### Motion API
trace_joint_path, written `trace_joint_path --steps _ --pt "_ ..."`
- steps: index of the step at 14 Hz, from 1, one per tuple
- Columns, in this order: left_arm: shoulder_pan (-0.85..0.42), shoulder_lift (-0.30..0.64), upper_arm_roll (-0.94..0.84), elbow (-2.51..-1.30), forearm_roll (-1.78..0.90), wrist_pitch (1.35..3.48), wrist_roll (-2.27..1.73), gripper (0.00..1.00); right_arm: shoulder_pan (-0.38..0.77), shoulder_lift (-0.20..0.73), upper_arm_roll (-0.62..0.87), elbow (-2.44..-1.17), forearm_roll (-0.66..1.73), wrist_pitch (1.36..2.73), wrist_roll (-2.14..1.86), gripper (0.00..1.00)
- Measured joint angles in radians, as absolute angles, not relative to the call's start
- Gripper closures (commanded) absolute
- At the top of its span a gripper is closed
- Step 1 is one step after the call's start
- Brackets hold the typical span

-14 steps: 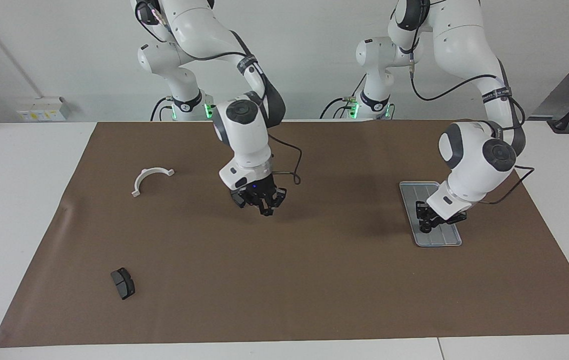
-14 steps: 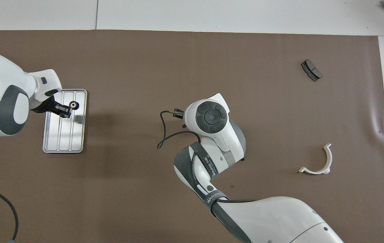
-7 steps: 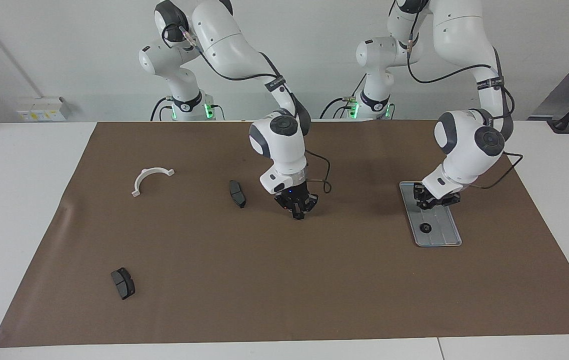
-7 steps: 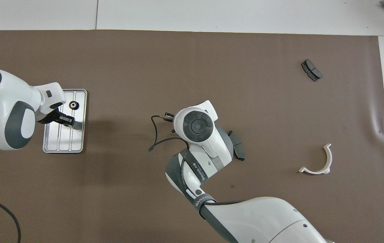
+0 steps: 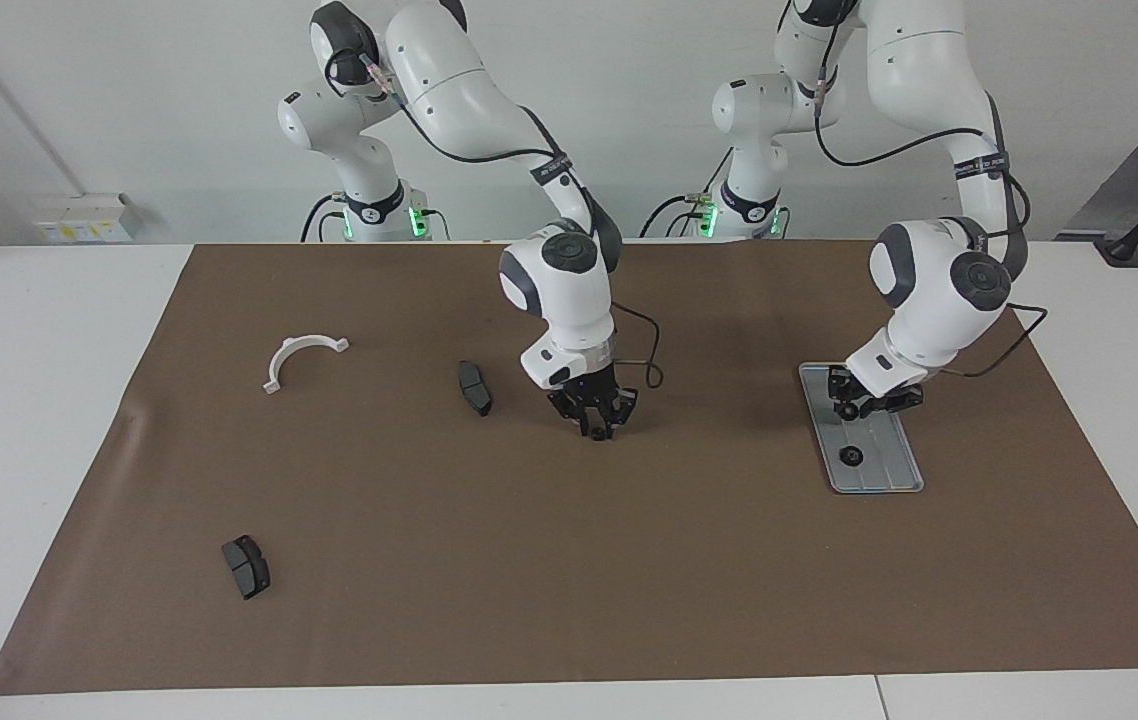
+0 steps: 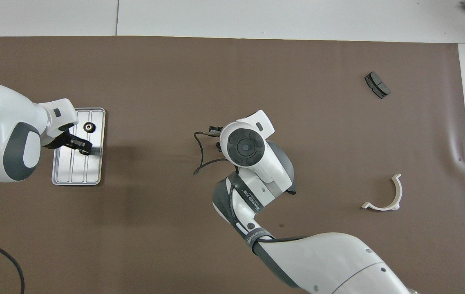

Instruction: Pick bearing gear from pile to tray

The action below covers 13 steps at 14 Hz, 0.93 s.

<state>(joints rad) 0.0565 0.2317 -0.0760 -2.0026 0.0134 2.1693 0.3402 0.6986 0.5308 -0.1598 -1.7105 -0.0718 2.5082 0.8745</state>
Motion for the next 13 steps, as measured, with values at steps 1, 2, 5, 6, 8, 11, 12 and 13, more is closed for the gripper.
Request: trace_joint_path --steps 1,2,5,6,8,11,12,13 --pt "0.056 0.229 -0.080 -2.000 0.013 2.173 0.328 0.42 0.670 0.506 -0.169 -1.703 -0.077 2.484 0.853 0.00" --pt "0.054 0.226 -0.087 -1.996 0.013 2.178 0.302 0.43 0.635 0.475 -0.171 -1.698 -0.079 2.452 0.811 0.00" --pt "-0.023 0.221 -0.100 -1.983 0.012 2.207 0.124 0.46 0.520 0.373 -0.173 -1.696 -0.079 2.347 0.651 0.00" --pt "-0.065 0.221 -0.103 -1.982 0.012 2.221 0.048 0.46 0.483 0.344 -0.173 -1.696 -0.079 2.314 0.595 0.00" --pt "-0.139 0.221 -0.105 -1.979 0.012 2.246 -0.073 0.46 0.427 0.302 -0.173 -1.696 -0.079 2.250 0.511 0.00" --pt "-0.245 0.222 -0.106 -1.969 0.012 2.286 -0.237 0.46 0.349 0.244 -0.172 -1.696 -0.079 2.139 0.424 0.00" --pt "-0.277 0.226 -0.107 -1.961 0.012 2.297 -0.287 0.46 0.321 0.227 -0.172 -1.696 -0.079 2.107 0.391 0.00" --pt "-0.306 0.234 -0.107 -1.945 0.012 2.303 -0.329 0.46 0.289 0.210 -0.171 -1.697 -0.079 2.079 0.355 0.00"
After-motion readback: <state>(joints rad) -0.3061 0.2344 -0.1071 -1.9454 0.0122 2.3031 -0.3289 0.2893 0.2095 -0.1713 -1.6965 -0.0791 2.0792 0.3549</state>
